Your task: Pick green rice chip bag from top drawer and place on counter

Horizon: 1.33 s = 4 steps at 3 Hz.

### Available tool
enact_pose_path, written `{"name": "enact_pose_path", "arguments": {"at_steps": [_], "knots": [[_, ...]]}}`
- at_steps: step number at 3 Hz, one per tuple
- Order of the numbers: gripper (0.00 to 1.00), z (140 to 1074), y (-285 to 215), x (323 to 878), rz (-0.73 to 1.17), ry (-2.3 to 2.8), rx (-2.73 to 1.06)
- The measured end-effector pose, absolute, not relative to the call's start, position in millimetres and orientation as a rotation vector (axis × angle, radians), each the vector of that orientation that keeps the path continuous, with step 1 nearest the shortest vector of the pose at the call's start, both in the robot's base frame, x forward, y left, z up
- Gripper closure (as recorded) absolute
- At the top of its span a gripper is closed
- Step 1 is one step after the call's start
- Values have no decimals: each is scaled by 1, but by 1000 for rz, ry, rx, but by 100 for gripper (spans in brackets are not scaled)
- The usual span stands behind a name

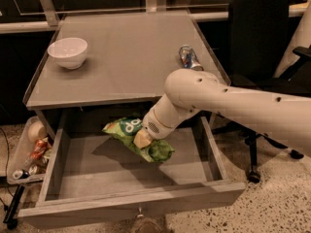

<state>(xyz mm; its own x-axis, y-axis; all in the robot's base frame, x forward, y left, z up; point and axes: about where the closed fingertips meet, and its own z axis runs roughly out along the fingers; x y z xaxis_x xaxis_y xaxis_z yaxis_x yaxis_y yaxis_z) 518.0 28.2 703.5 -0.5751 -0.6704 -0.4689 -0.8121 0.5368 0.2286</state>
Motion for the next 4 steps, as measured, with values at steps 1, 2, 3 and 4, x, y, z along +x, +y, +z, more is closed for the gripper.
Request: {"name": "enact_pose_path", "arguments": {"at_steps": [1,2,3,4], "knots": [[100,722,3,492,642,2455,-1237],[100,745,-12,467,627,2444,-1263],[100,782,-18,454,564,2399,-1267],[100,819,-14,455,487,2347,-1273]]}}
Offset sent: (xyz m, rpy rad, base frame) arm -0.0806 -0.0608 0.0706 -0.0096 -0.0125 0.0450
